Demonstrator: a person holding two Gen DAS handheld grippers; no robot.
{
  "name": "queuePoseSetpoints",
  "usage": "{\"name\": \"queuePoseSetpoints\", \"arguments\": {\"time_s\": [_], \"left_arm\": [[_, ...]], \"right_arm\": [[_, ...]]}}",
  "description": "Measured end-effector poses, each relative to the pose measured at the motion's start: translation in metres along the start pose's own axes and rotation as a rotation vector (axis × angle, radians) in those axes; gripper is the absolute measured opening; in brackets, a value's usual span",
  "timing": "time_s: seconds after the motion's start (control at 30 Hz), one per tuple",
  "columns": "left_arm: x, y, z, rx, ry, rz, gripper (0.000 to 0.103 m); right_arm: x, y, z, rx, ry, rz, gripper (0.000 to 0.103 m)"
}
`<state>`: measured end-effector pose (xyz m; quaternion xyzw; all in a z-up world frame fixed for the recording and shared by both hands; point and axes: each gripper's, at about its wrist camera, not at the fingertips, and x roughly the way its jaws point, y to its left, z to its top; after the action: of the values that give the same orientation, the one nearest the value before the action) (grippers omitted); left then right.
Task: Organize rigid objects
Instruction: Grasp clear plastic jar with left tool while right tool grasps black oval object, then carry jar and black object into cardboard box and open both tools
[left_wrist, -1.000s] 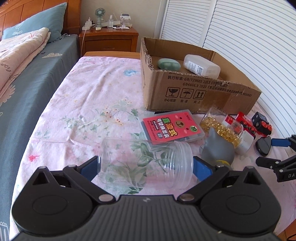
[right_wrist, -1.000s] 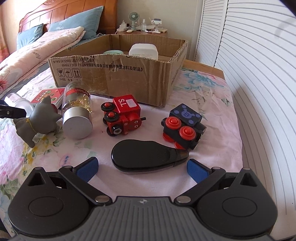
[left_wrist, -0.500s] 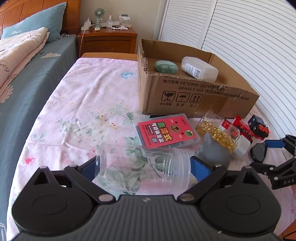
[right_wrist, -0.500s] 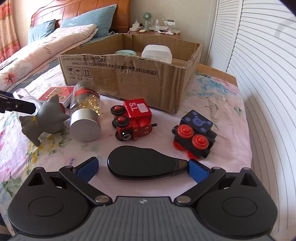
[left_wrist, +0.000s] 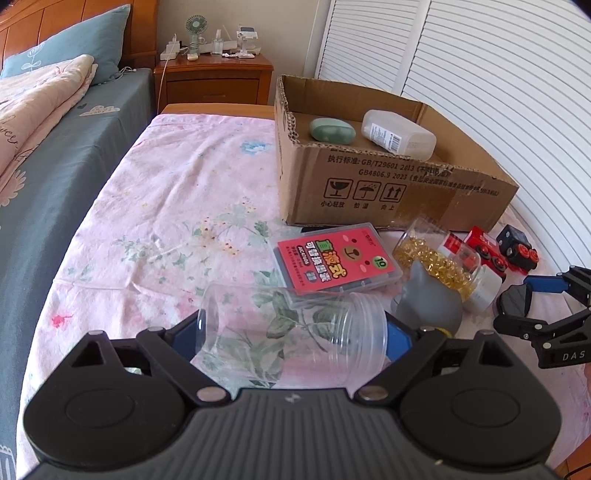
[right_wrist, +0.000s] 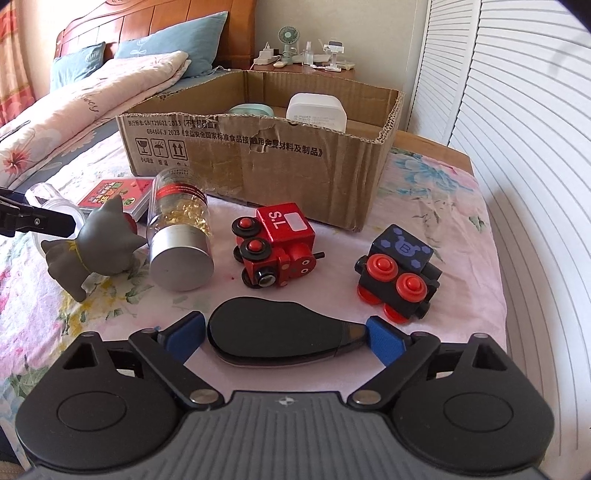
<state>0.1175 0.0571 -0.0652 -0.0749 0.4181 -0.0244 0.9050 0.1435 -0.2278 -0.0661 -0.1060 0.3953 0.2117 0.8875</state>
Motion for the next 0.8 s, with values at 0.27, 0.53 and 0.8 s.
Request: {"name": "queuePoseSetpoints", "arguments": {"time_s": [0.27,0.53,0.8], "left_arm": [[-0.005,-0.003,0.005,0.082,0.029,-0.006,0.091],[-0.021,-0.007,0.016,0.207,0.055,-0.043,0.091],[-0.041,-0.022,0.05,0.329,0.029,-0.104,0.091]], "right_arm": [[-0.004,0.007,0.005,0.013,0.038,-0.038,0.093],[-0.026,0.012,0.014,0.004,0.023,-0.037,0.093],[-0.055,0.014,0.032,0.004,-0.032,-0.008,0.093]]}}
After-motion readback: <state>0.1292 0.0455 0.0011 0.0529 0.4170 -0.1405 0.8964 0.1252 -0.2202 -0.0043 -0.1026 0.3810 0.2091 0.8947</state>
